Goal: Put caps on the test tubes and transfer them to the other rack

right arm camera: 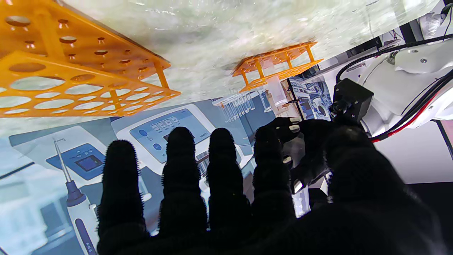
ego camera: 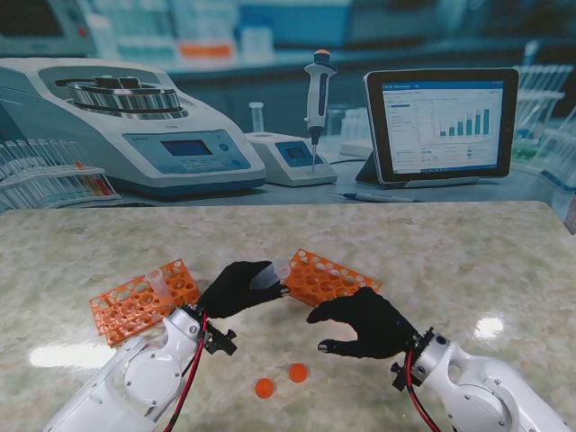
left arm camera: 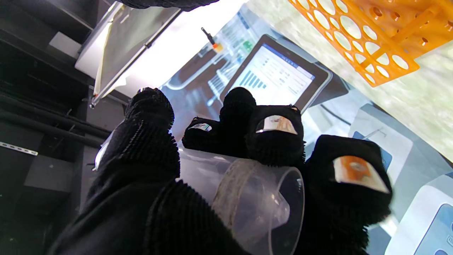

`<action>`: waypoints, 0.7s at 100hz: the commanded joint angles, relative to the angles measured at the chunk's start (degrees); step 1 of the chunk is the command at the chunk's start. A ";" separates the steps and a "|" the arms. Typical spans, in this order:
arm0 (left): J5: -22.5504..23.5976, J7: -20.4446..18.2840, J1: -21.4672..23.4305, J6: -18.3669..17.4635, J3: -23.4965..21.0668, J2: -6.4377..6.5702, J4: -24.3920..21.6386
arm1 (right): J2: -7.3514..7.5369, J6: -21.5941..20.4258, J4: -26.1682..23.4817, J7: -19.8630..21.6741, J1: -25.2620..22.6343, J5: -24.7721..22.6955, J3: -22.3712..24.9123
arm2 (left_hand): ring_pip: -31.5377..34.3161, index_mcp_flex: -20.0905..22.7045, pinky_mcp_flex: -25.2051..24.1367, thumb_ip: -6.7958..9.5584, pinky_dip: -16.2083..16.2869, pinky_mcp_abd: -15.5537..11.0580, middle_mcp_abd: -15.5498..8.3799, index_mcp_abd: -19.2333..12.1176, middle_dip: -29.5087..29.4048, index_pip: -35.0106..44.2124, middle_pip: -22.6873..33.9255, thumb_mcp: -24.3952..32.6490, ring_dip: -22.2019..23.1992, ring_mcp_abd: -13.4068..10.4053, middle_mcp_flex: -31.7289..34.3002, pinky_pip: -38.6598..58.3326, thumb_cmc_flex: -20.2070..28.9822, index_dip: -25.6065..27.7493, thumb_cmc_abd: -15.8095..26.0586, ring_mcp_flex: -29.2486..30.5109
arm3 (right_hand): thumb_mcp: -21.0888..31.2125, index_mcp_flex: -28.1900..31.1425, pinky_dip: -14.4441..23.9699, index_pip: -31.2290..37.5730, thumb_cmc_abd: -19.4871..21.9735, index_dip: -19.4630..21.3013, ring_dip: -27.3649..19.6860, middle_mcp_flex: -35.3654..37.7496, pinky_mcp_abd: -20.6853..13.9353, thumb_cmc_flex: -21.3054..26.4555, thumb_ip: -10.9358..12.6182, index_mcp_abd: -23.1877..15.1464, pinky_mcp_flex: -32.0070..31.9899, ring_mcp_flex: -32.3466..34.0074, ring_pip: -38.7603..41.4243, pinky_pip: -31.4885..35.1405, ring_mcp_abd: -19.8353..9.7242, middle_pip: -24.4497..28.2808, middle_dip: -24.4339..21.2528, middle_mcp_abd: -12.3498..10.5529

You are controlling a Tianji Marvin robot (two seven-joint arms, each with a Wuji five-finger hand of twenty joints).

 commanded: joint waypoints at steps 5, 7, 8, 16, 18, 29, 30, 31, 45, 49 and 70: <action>-0.74 -1.11 -0.18 0.01 0.10 0.04 -0.07 | 0.12 0.43 -0.67 1.59 -0.12 0.46 -0.84 | 3.00 3.66 3.03 1.95 -0.86 -3.35 -3.70 3.62 0.35 6.90 2.00 3.22 -0.27 -3.63 5.15 9.72 1.39 3.34 2.65 4.31 | -0.46 -1.18 0.71 -0.22 1.43 0.61 0.07 -0.29 -0.74 1.39 1.28 0.00 -0.02 -0.82 -1.75 -0.53 -0.22 0.16 0.37 0.25; -0.84 -1.30 -0.16 0.01 0.05 0.07 -0.11 | 0.16 0.50 -0.75 1.82 -0.11 0.49 -0.96 | 2.97 3.67 3.01 1.97 -0.80 -3.32 -3.67 3.60 0.32 6.90 2.01 3.27 -0.29 -3.60 5.29 9.77 1.40 3.33 2.69 4.43 | -0.41 -1.20 0.72 -0.22 1.23 0.61 0.09 -0.36 -0.74 1.56 1.29 0.01 0.03 -0.72 -1.70 -0.51 -0.15 0.14 0.36 0.32; -0.88 -1.38 -0.15 0.02 0.03 0.09 -0.14 | 0.18 0.52 -0.79 1.92 -0.10 0.49 -1.03 | 2.97 3.67 3.01 1.97 -0.78 -3.31 -3.68 3.59 0.31 6.90 2.01 3.28 -0.30 -3.59 5.34 9.78 1.44 3.32 2.63 4.49 | -0.39 -1.24 0.72 -0.24 1.17 0.61 0.10 -0.35 -0.73 1.59 1.29 0.06 0.03 -0.74 -1.70 -0.51 -0.17 0.15 0.36 0.32; -0.74 -1.33 -0.01 -0.04 -0.18 0.11 -0.26 | 0.32 0.71 -1.00 2.59 0.02 0.47 -1.61 | 2.84 3.95 2.99 2.04 -0.62 -3.08 -3.95 3.51 0.15 7.02 2.15 3.40 -0.46 -3.78 6.14 9.81 1.33 3.32 2.67 5.37 | -0.26 -1.20 0.80 -0.18 0.35 0.63 0.42 -0.11 -0.83 2.04 1.29 0.05 0.28 -0.12 -1.22 -0.33 0.35 0.36 0.50 0.35; -0.67 -1.26 0.05 -0.03 -0.24 0.10 -0.30 | 0.35 0.81 -1.06 2.75 0.04 0.46 -1.77 | 2.84 3.94 3.00 2.05 -0.59 -3.02 -3.98 3.49 0.13 7.03 2.18 3.40 -0.47 -3.78 6.22 9.84 1.27 3.33 2.70 5.45 | -0.16 -1.14 0.84 -0.14 -0.01 0.65 0.55 -0.06 -0.84 2.30 1.30 0.03 0.35 0.00 -1.06 -0.26 0.39 0.43 0.56 0.51; 0.08 -0.25 0.33 0.03 -0.51 -0.06 -0.46 | 0.55 1.38 -1.40 3.73 0.18 0.37 -2.55 | 3.10 4.00 3.10 2.25 -0.21 -2.85 -4.78 3.05 -0.22 7.41 2.66 3.58 -0.69 -4.40 7.22 10.52 0.84 3.58 2.78 6.77 | 0.40 -1.04 1.14 0.02 -1.74 0.74 1.69 0.33 -1.08 3.39 1.24 0.38 0.68 0.53 -0.08 0.18 0.71 1.05 1.22 0.88; 0.06 -0.27 0.36 0.03 -0.54 -0.06 -0.48 | 0.57 1.42 -1.43 3.83 0.18 0.35 -2.60 | 3.10 4.00 3.10 2.25 -0.21 -2.85 -4.78 3.05 -0.22 7.41 2.66 3.58 -0.69 -4.40 7.22 10.52 0.84 3.58 2.78 6.77 | 0.47 -1.06 1.21 0.03 -1.86 0.75 1.96 0.33 -1.12 3.40 1.20 0.41 0.73 0.61 0.12 0.25 0.78 1.14 1.36 0.88; 0.05 -0.28 0.38 0.03 -0.56 -0.05 -0.50 | 0.58 1.45 -1.47 3.91 0.19 0.34 -2.65 | 3.13 4.03 3.11 2.30 -0.15 -2.81 -4.84 3.04 -0.30 7.41 2.73 3.64 -0.75 -4.44 7.40 10.65 0.80 3.60 2.81 6.98 | 0.54 -0.99 1.25 0.07 -2.00 0.77 2.11 0.37 -1.15 3.48 1.20 0.44 0.78 0.69 0.24 0.30 0.85 1.21 1.44 0.92; 0.34 -1.00 0.61 0.13 -1.04 0.21 -0.78 | 0.68 1.70 -1.77 4.07 0.21 -0.16 -3.26 | 3.26 4.26 3.20 2.63 0.12 -3.09 -5.32 2.62 -0.79 7.45 3.06 3.92 -1.09 -4.96 8.27 11.34 0.57 3.66 2.54 8.10 | 2.25 -0.35 2.02 0.38 -4.76 0.97 4.75 1.40 -1.38 4.65 1.06 1.21 1.23 1.82 1.73 0.94 1.08 2.27 3.06 1.72; 0.05 -1.64 0.70 0.22 -1.18 0.34 -0.95 | 0.71 1.76 -1.87 4.17 0.20 -0.31 -3.41 | 3.29 4.34 3.23 2.72 0.20 -3.31 -5.37 2.62 -0.87 7.43 3.14 3.98 -1.15 -5.11 8.42 11.53 0.48 3.66 2.48 8.29 | 3.63 -0.06 2.45 0.50 -5.76 1.14 5.87 1.80 -1.47 4.51 0.95 1.65 1.38 2.27 2.05 1.13 1.01 2.63 3.88 1.69; -1.67 -5.68 0.86 1.07 -1.59 1.21 -1.77 | 1.01 1.60 -2.10 5.32 0.42 -0.74 -4.32 | 4.04 4.73 3.39 3.19 0.67 -5.39 -5.91 1.76 -1.67 7.22 2.94 4.36 -1.66 -6.30 9.25 12.55 -0.06 3.54 2.46 8.54 | 11.22 1.51 4.46 0.85 -10.15 2.24 9.76 3.57 -2.01 3.36 0.09 3.50 2.56 4.39 3.47 1.97 0.50 4.06 7.01 2.11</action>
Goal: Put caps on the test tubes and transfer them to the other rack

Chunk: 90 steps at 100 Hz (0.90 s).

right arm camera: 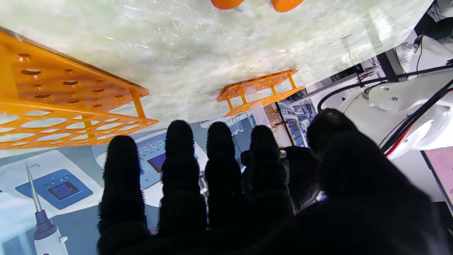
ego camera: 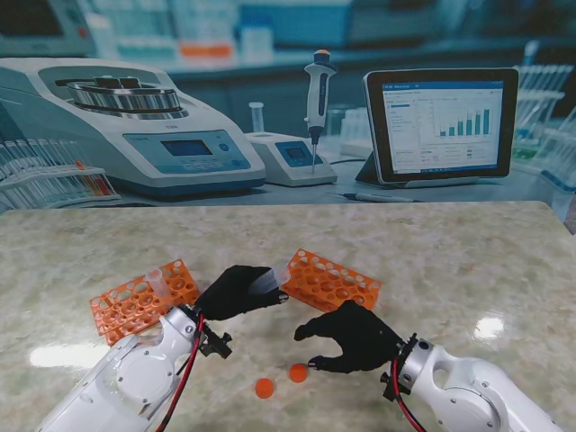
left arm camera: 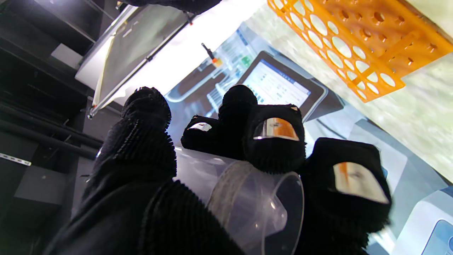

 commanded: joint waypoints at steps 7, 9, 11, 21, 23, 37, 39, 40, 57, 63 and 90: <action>-0.09 -0.62 0.16 0.81 -0.03 0.57 -0.64 | 0.18 0.02 -0.34 1.10 0.03 -0.33 -1.01 | 4.08 2.69 2.64 2.08 0.73 -4.50 -5.91 1.75 -0.54 6.79 2.52 3.84 -0.53 -5.52 5.08 10.77 1.30 3.52 3.17 4.62 | 4.16 1.30 1.85 0.80 -4.14 1.31 2.47 1.96 -1.46 -1.32 -0.30 1.68 0.48 2.27 3.81 1.49 -0.21 1.80 2.38 1.24; -0.19 -0.70 0.17 0.88 -0.03 0.58 -0.67 | 0.20 0.02 -0.32 1.16 0.10 -0.36 -1.17 | 4.10 2.68 2.64 2.11 0.74 -4.57 -5.84 1.76 -0.59 6.77 2.44 3.87 -0.60 -5.53 5.05 10.78 1.30 3.51 3.20 4.61 | 4.45 1.53 1.95 0.89 -4.50 1.43 2.64 2.19 -1.50 -1.25 -0.35 1.78 0.61 2.46 3.92 1.56 -0.16 1.97 2.59 1.02; -0.26 -0.77 0.17 0.94 -0.04 0.59 -0.69 | 0.22 0.02 -0.30 1.21 0.17 -0.41 -1.32 | 4.12 2.69 2.64 2.11 0.75 -4.61 -5.81 1.77 -0.64 6.75 2.38 3.86 -0.65 -5.54 5.05 10.79 1.26 3.51 3.16 4.61 | 5.43 1.66 2.35 0.94 -4.92 1.80 3.28 2.24 -1.60 -1.49 -0.57 1.97 0.70 2.55 4.11 1.69 -0.16 2.36 3.42 1.00; -0.61 -1.74 0.29 1.36 -0.24 0.81 -1.00 | 0.31 -0.08 -0.18 1.07 0.54 -1.20 -2.15 | 4.17 2.66 2.65 2.14 0.77 -4.78 -5.80 1.65 -0.78 6.68 2.23 3.88 -0.85 -5.52 5.14 10.80 1.18 3.49 3.23 4.60 | 7.59 2.53 3.59 1.34 -6.87 3.05 5.26 2.78 -2.05 -1.68 -0.95 2.45 1.38 3.39 5.23 2.38 -0.28 3.86 6.06 1.13; -0.62 -1.86 0.33 1.39 -0.31 0.84 -1.05 | 0.34 -0.10 -0.17 1.08 0.61 -1.40 -2.33 | 4.19 2.66 2.65 2.16 0.78 -4.82 -5.74 1.63 -0.80 6.67 2.22 3.93 -0.87 -5.51 5.16 10.81 1.24 3.49 3.26 4.61 | 7.84 2.72 3.76 1.42 -7.29 3.22 5.53 2.86 -2.18 -1.64 -0.99 2.55 1.53 3.48 5.38 2.52 -0.34 4.07 6.42 1.27; -0.56 -2.47 0.83 1.29 -0.96 1.05 -1.54 | 0.55 -0.19 0.07 0.90 1.37 -3.15 -3.76 | 4.28 2.60 2.67 2.13 0.84 -5.10 -5.77 1.40 -0.86 6.54 2.18 3.87 -1.07 -5.63 5.17 10.88 1.11 3.47 3.36 4.59 | 10.26 3.56 5.58 2.04 -9.72 5.13 8.49 3.28 -3.14 -1.98 -1.40 2.69 2.41 4.37 7.06 3.55 -0.52 6.23 10.39 1.40; -0.54 -2.49 0.93 1.24 -1.06 1.06 -1.62 | 0.58 -0.15 0.12 0.94 1.50 -3.27 -3.99 | 4.29 2.50 2.66 2.12 0.84 -5.12 -5.78 1.36 -0.87 6.49 2.16 3.86 -1.10 -5.63 5.11 10.88 1.08 3.46 3.43 4.59 | 10.68 3.61 5.87 2.19 -10.09 5.51 9.01 3.28 -3.19 -2.06 -1.47 2.61 2.43 4.40 7.34 3.70 -0.50 6.62 11.08 1.48; -0.53 -2.48 0.98 1.21 -1.11 1.06 -1.65 | 0.60 -0.12 0.14 0.98 1.56 -3.32 -4.09 | 4.29 2.50 2.66 2.12 0.84 -5.12 -5.78 1.36 -0.87 6.49 2.16 3.86 -1.10 -5.63 5.11 10.88 1.08 3.46 3.43 4.59 | 10.86 3.65 6.00 2.25 -10.23 5.69 9.24 3.23 -3.23 -2.12 -1.51 2.60 2.44 4.43 7.45 3.75 -0.46 6.75 11.37 1.67; -0.20 -2.04 1.33 0.59 -1.63 1.02 -1.69 | 0.93 0.11 0.41 1.84 2.47 -4.38 -5.85 | 4.18 2.28 2.60 1.98 0.69 -4.18 -5.71 0.99 -0.83 6.31 2.14 3.73 -1.31 -4.89 4.84 10.63 1.10 3.58 3.60 4.49 | 12.43 4.06 7.25 3.11 -11.88 7.92 11.33 3.34 -3.81 -2.10 -1.79 2.48 2.95 4.88 8.46 4.23 -0.68 8.41 14.49 1.46; -0.16 -2.02 1.37 0.47 -1.70 1.03 -1.71 | 1.02 0.10 0.59 2.01 2.81 -4.70 -6.42 | 4.20 2.27 2.60 1.98 0.69 -4.07 -5.71 0.97 -0.83 6.31 2.14 3.72 -1.30 -4.82 4.84 10.67 1.08 3.60 3.63 4.48 | 12.72 4.21 7.47 3.30 -12.46 8.30 11.71 3.37 -3.98 -1.92 -1.81 2.49 3.15 5.04 8.76 4.41 -0.76 8.85 15.04 1.28; -0.02 -2.25 1.45 0.13 -1.94 1.12 -1.77 | 1.41 0.52 1.10 2.67 4.14 -6.69 -8.40 | 3.63 2.02 2.41 1.93 0.14 -2.76 -5.75 0.62 -0.74 6.23 2.09 3.68 -1.37 -4.23 4.45 9.53 1.09 3.73 3.78 4.40 | 14.25 4.62 8.67 3.91 -14.27 10.31 13.84 3.29 -4.47 -1.92 -2.07 2.05 3.76 5.59 10.23 5.16 -0.96 10.83 17.94 1.02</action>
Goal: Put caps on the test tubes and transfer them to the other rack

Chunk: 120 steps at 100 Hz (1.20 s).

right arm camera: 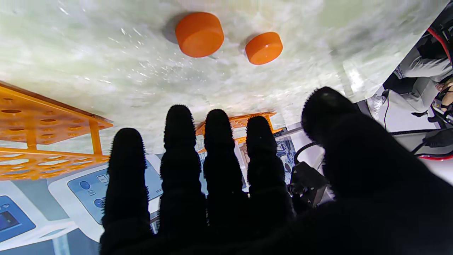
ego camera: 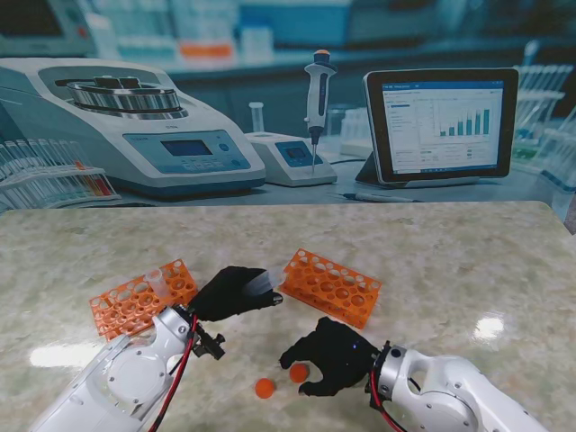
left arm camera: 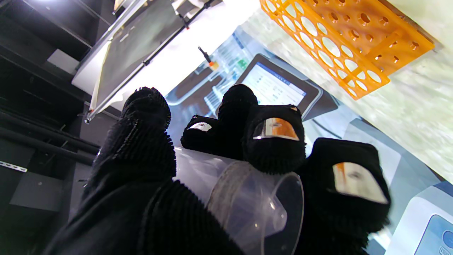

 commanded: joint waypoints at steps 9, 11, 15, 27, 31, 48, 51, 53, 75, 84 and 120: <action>0.13 -0.27 0.32 -0.39 -0.26 0.17 -0.42 | 0.12 0.79 0.34 0.12 0.36 -1.50 -1.32 | 3.20 1.78 2.33 1.38 0.01 -1.96 -5.80 0.80 -0.41 6.19 2.04 3.66 -0.15 -4.00 3.86 9.20 1.22 3.74 3.83 4.18 | 2.29 0.73 1.68 0.05 -2.78 1.33 1.58 0.23 -1.81 -0.92 -1.67 0.22 0.34 1.17 2.86 1.95 -0.88 1.19 1.36 0.40; 0.13 -0.26 0.33 -0.44 -0.27 0.17 -0.41 | 0.14 0.85 0.42 0.07 0.48 -1.67 -1.51 | 3.18 1.78 2.32 1.38 -0.01 -1.91 -5.81 0.79 -0.41 6.19 2.03 3.67 -0.15 -3.98 3.86 9.16 1.23 3.74 3.83 4.17 | 2.39 0.76 1.73 0.07 -2.83 1.41 1.66 0.22 -1.82 -0.88 -1.68 0.12 0.36 1.12 2.89 1.97 -0.90 1.22 1.44 0.39; 0.11 -0.24 0.31 -0.52 -0.25 0.16 -0.40 | 0.18 1.05 0.55 0.09 0.71 -1.90 -1.93 | 3.10 1.73 2.31 1.37 -0.06 -1.79 -5.79 0.77 -0.42 6.17 2.00 3.64 -0.15 -3.94 3.81 9.06 1.20 3.75 3.87 4.16 | 2.61 0.74 1.80 0.06 -2.82 1.54 1.77 0.16 -1.79 -0.70 -1.68 0.08 0.33 1.06 2.89 1.96 -0.95 1.20 1.53 0.41; 0.04 -0.26 0.23 -0.75 -0.19 0.16 -0.31 | 0.36 1.50 0.74 0.37 1.31 -2.85 -2.92 | 2.67 1.66 2.21 1.31 -0.41 -1.13 -5.73 0.60 -0.46 6.15 1.86 3.58 -0.15 -3.72 3.59 8.35 1.23 3.76 3.91 4.03 | 2.98 0.64 1.99 -0.14 -2.82 1.73 1.95 0.02 -1.84 -0.45 -1.73 0.13 0.37 1.08 2.84 1.95 -0.97 1.01 1.61 0.29; -0.02 -0.13 0.20 -0.86 -0.18 0.12 -0.24 | 0.42 1.63 0.77 0.49 1.47 -3.22 -3.17 | 2.58 1.67 2.21 1.29 -0.45 -1.02 -5.71 0.56 -0.47 6.14 1.85 3.54 -0.15 -3.70 3.58 8.26 1.17 3.76 3.91 3.98 | 3.02 0.59 2.02 -0.20 -2.93 1.76 1.99 -0.03 -1.87 -0.44 -1.74 0.19 0.35 1.02 2.83 1.93 -0.93 0.97 1.63 0.25; -0.36 0.16 -0.09 -0.74 -0.07 -0.01 0.20 | 0.63 2.03 1.51 0.49 2.43 -4.62 -4.48 | 2.12 1.64 2.13 1.20 -0.86 -0.23 -5.67 0.49 -0.51 6.10 1.77 3.47 -0.03 -3.46 3.44 7.56 1.22 3.75 3.98 3.82 | 3.20 0.36 2.18 -0.74 -2.98 1.65 2.20 -0.42 -1.90 -0.45 -1.78 0.26 0.37 0.98 2.88 1.90 -1.04 0.69 1.59 0.47; -0.34 0.18 -0.11 -0.68 -0.05 -0.01 0.22 | 0.67 2.12 1.70 0.28 2.66 -5.14 -4.75 | 2.05 1.62 2.14 1.20 -0.89 -0.15 -5.66 0.48 -0.51 6.09 1.74 3.47 -0.01 -3.42 3.37 7.53 1.22 3.75 4.03 3.75 | 3.28 0.36 2.20 -0.85 -2.99 1.60 2.24 -0.56 -1.92 -0.42 -1.77 0.32 0.36 1.01 2.90 1.89 -1.07 0.60 1.56 0.37; -0.31 0.18 -0.11 -0.64 -0.04 -0.01 0.22 | 0.70 2.19 1.83 0.18 2.84 -5.41 -4.96 | 2.02 1.61 2.13 1.20 -0.91 -0.10 -5.64 0.48 -0.51 6.08 1.74 3.46 0.01 -3.41 3.36 7.51 1.26 3.75 3.97 3.75 | 3.32 0.33 2.22 -0.93 -2.98 1.56 2.26 -0.55 -1.92 -0.39 -1.77 0.33 0.37 1.00 2.90 1.88 -1.06 0.58 1.55 0.50; -0.17 -0.09 -0.01 -0.65 -0.03 0.08 0.03 | 0.90 2.78 3.19 -0.83 4.56 -7.39 -7.03 | 1.84 1.52 2.13 1.16 -1.02 0.10 -5.63 0.41 -0.52 6.04 1.73 3.40 0.15 -3.30 3.32 7.43 1.25 3.75 4.03 3.68 | 3.47 0.36 2.40 -1.31 -2.86 1.29 2.71 -0.67 -2.03 -0.42 -1.78 0.26 0.53 1.34 3.42 1.94 -1.06 0.58 1.53 0.67; -0.18 -0.24 -0.04 -0.72 -0.05 0.13 0.07 | 0.91 2.85 3.77 -1.15 5.10 -7.61 -7.38 | 1.77 1.47 2.10 1.17 -1.09 0.18 -5.63 0.45 -0.52 6.03 1.71 3.41 0.19 -3.28 3.26 7.30 1.29 3.76 4.10 3.64 | 3.69 0.57 2.57 -1.19 -3.04 1.29 3.76 -0.86 -2.09 -0.40 -1.80 0.29 0.55 1.25 4.53 2.07 -1.07 1.16 2.00 0.69; -0.38 -0.59 -0.31 -0.53 0.18 0.17 0.27 | 1.23 2.44 5.81 -2.26 7.57 -9.13 -10.71 | 1.48 1.36 2.04 1.10 -1.40 0.68 -5.56 0.28 -0.52 6.02 1.67 3.26 0.35 -3.14 3.11 6.87 1.33 3.79 4.26 3.46 | 3.87 0.93 3.34 -0.47 -3.50 1.74 5.98 -1.60 -2.71 -1.10 -1.95 -0.28 0.58 0.62 6.31 2.79 -1.26 3.12 4.02 0.52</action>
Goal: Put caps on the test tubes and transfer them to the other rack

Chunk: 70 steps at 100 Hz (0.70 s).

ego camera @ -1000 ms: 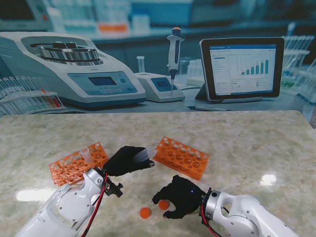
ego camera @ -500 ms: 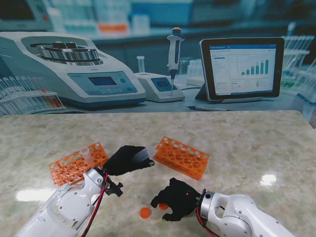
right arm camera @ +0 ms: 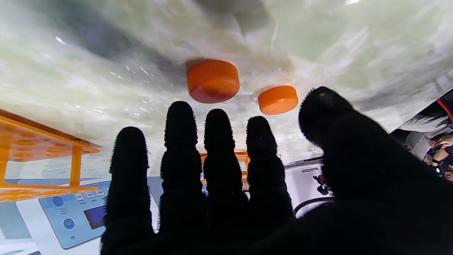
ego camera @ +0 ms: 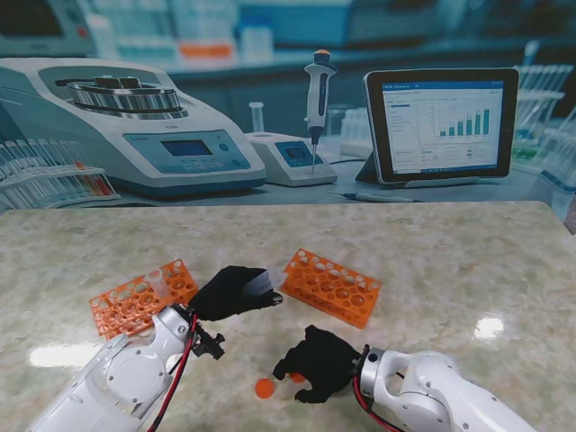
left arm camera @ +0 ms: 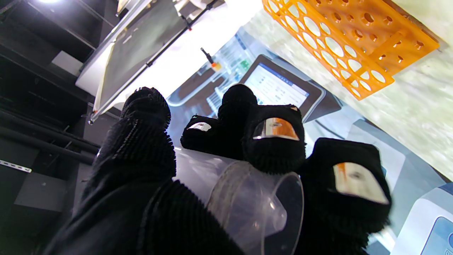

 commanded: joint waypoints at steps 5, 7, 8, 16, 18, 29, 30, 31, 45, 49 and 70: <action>-0.11 -0.24 -0.02 0.26 0.11 0.05 0.03 | 0.10 -0.42 0.78 -0.19 0.58 -0.90 -1.29 | 1.45 1.35 2.03 1.09 -1.44 0.31 -5.49 0.53 -0.52 6.01 1.66 3.24 0.39 -3.10 3.08 6.82 1.37 3.79 4.28 3.42 | 1.36 1.07 1.33 0.37 -2.87 0.50 1.42 -1.04 -1.22 -1.09 -1.37 -0.50 0.13 0.27 2.37 2.17 -0.80 1.02 1.02 0.40; -0.10 -0.24 -0.02 0.26 0.10 0.05 0.03 | 0.10 -0.39 0.93 -0.28 0.71 -0.90 -1.48 | 1.44 1.35 2.02 1.08 -1.47 0.35 -5.49 0.52 -0.52 6.01 1.66 3.22 0.40 -3.09 3.08 6.77 1.35 3.79 4.30 3.43 | 1.36 1.07 1.37 0.41 -2.87 0.54 1.48 -1.08 -1.22 -1.17 -1.38 -0.47 0.13 0.26 2.42 2.21 -0.77 1.04 1.06 0.36; -0.09 -0.24 -0.02 0.27 0.10 0.05 0.03 | 0.10 -0.37 1.01 -0.33 0.78 -0.89 -1.58 | 1.43 1.35 2.02 1.07 -1.47 0.36 -5.49 0.52 -0.52 6.01 1.66 3.19 0.40 -3.09 3.08 6.77 1.32 3.79 4.30 3.43 | 1.38 1.07 1.39 0.43 -2.86 0.56 1.51 -1.09 -1.23 -1.16 -1.38 -0.50 0.14 0.25 2.44 2.22 -0.77 1.06 1.09 0.41; -0.15 -0.36 0.01 0.27 0.05 0.08 -0.01 | 0.10 -0.05 1.56 -0.79 1.20 -0.99 -2.24 | 1.40 1.35 2.01 1.06 -1.53 0.45 -5.41 0.52 -0.51 6.01 1.66 3.19 0.43 -3.08 3.03 6.69 1.38 3.80 4.34 3.39 | 1.40 0.99 1.78 0.52 -2.90 0.68 1.69 -1.29 -1.64 -1.19 -1.39 -0.48 0.54 0.02 2.51 2.78 -0.72 1.14 1.27 0.55; -0.17 -0.42 0.02 0.27 0.03 0.10 -0.03 | 0.11 0.07 1.67 -1.00 1.28 -1.18 -2.37 | 1.39 1.35 1.99 1.06 -1.57 0.49 -5.41 0.52 -0.51 6.01 1.66 3.17 0.44 -3.07 3.01 6.62 1.38 3.80 4.35 3.38 | 1.38 1.01 1.94 0.55 -2.87 0.72 1.73 -1.29 -1.73 -1.29 -1.40 -0.47 0.66 -0.01 2.52 3.03 -0.72 1.16 1.31 0.54; -0.14 -0.52 0.05 0.23 -0.05 0.13 -0.05 | 0.23 0.52 1.79 -1.47 1.48 -2.38 -2.61 | 1.36 1.29 2.00 1.06 -1.67 0.59 -5.44 0.46 -0.48 6.00 1.70 3.14 0.47 -3.05 2.98 6.50 1.38 3.81 4.36 3.35 | 1.43 0.99 2.81 0.61 -3.08 0.84 2.02 -1.36 -2.20 -1.37 -1.41 -0.58 0.86 -0.09 2.75 4.10 -0.74 1.20 1.47 0.50; -0.14 -0.52 0.05 0.23 -0.05 0.13 -0.04 | 0.24 0.53 1.79 -1.51 1.49 -2.48 -2.61 | 1.36 1.30 2.00 1.05 -1.69 0.61 -5.43 0.45 -0.47 6.00 1.71 3.13 0.47 -3.05 2.98 6.49 1.36 3.81 4.40 3.35 | 1.45 1.01 2.89 0.62 -3.05 0.85 2.05 -1.35 -2.21 -1.38 -1.41 -0.55 0.88 -0.09 2.79 4.19 -0.75 1.22 1.49 0.43; -0.14 -0.52 0.04 0.23 -0.05 0.13 -0.04 | 0.25 0.55 1.79 -1.55 1.49 -2.58 -2.61 | 1.36 1.30 2.00 1.05 -1.69 0.61 -5.43 0.45 -0.47 6.00 1.71 3.13 0.47 -3.05 2.98 6.49 1.36 3.81 4.40 3.35 | 1.43 1.00 2.95 0.62 -3.07 0.86 2.08 -1.39 -2.24 -1.45 -1.42 -0.55 0.86 -0.10 2.82 4.26 -0.81 1.21 1.49 0.44; -0.08 -0.47 0.00 0.31 -0.06 0.11 -0.03 | 0.28 0.86 1.58 -2.36 1.25 -3.67 -2.29 | 1.31 1.31 1.99 1.06 -1.79 0.73 -5.45 0.43 -0.46 6.01 1.73 3.10 0.51 -3.00 2.96 6.45 1.39 3.82 4.42 3.32 | 1.56 1.03 3.59 0.66 -3.04 0.95 2.38 -1.52 -2.40 -1.46 -1.42 -0.63 0.58 -0.29 3.12 4.62 -0.78 1.21 1.59 0.48; -0.05 -0.46 0.00 0.32 -0.07 0.11 -0.04 | 0.28 0.94 1.49 -2.60 1.12 -3.94 -2.10 | 1.30 1.29 2.00 1.06 -1.81 0.75 -5.45 0.44 -0.46 6.00 1.73 3.08 0.52 -3.00 2.96 6.45 1.41 3.82 4.37 3.31 | 1.60 1.00 3.73 0.64 -3.08 0.96 2.52 -1.52 -2.37 -1.40 -1.41 -0.68 0.60 -0.19 3.32 4.67 -0.76 1.21 1.60 0.42; -0.03 -0.55 -0.02 0.37 -0.10 0.14 -0.05 | 0.27 1.50 0.04 -2.98 -0.20 -5.31 -0.46 | 1.20 1.27 1.99 1.09 -1.89 0.80 -5.49 0.47 -0.46 5.98 1.70 3.05 0.55 -2.88 2.86 6.47 1.44 3.82 4.39 3.17 | 1.43 0.70 4.38 0.43 -2.37 0.96 3.07 -1.87 -2.58 -1.67 -1.42 -0.56 0.55 -0.34 4.01 4.80 -0.99 1.04 1.57 0.41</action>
